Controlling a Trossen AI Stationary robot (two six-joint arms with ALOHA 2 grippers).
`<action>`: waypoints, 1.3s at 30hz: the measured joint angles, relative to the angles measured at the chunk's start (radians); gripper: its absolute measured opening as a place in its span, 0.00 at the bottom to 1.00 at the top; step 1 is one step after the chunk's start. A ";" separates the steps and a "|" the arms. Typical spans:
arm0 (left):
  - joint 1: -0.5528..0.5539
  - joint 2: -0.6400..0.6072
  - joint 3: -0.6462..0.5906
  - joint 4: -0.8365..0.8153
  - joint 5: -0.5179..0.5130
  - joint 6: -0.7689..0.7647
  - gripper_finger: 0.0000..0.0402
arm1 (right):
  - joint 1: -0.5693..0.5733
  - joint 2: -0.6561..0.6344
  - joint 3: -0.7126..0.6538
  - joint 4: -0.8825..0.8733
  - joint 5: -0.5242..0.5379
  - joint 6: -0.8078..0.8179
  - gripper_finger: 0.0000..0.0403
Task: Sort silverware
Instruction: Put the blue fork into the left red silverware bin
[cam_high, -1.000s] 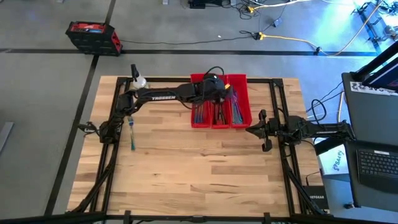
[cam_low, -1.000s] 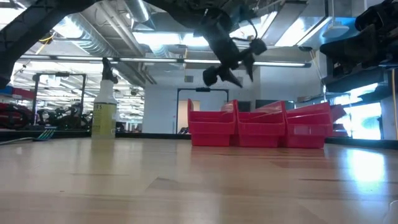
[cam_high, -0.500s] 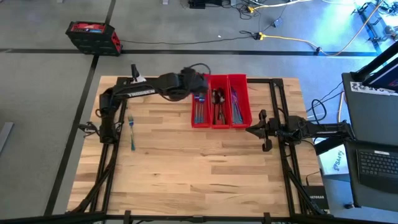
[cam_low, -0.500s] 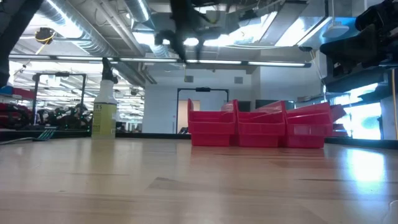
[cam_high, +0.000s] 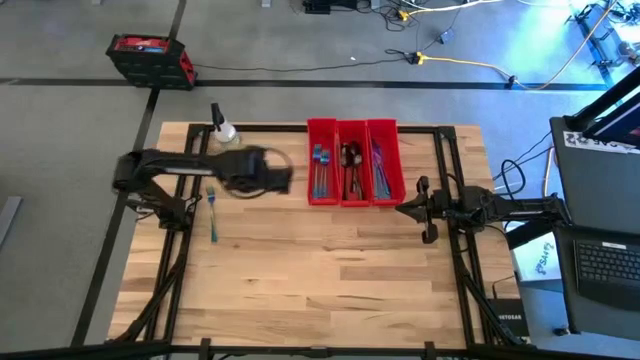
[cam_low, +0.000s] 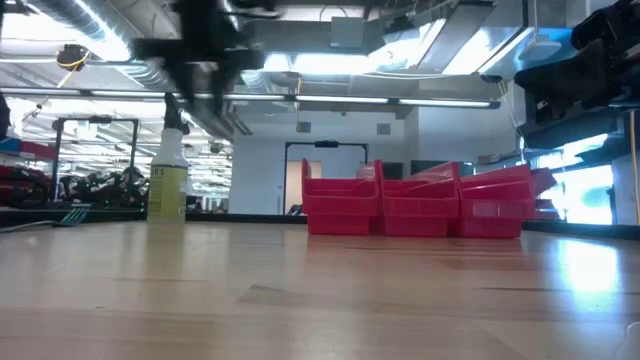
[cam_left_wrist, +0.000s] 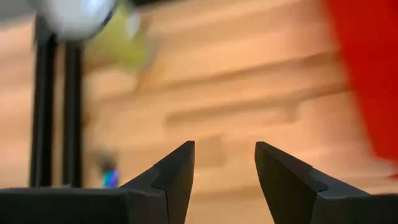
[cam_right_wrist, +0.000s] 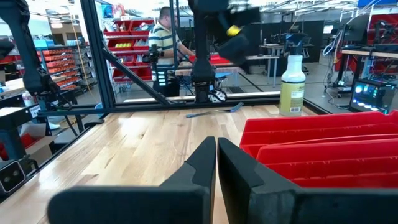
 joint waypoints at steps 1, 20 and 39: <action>-0.010 -0.033 -0.058 -0.016 0.031 -0.068 0.39 | 0.000 0.000 0.000 0.000 0.002 0.000 0.00; -0.050 -0.328 -0.659 0.127 0.476 -0.389 0.39 | 0.000 0.000 0.000 0.000 0.002 0.000 0.00; -0.129 -0.231 -0.663 0.173 0.263 -0.778 0.39 | 0.000 0.011 0.000 0.001 0.002 0.000 0.00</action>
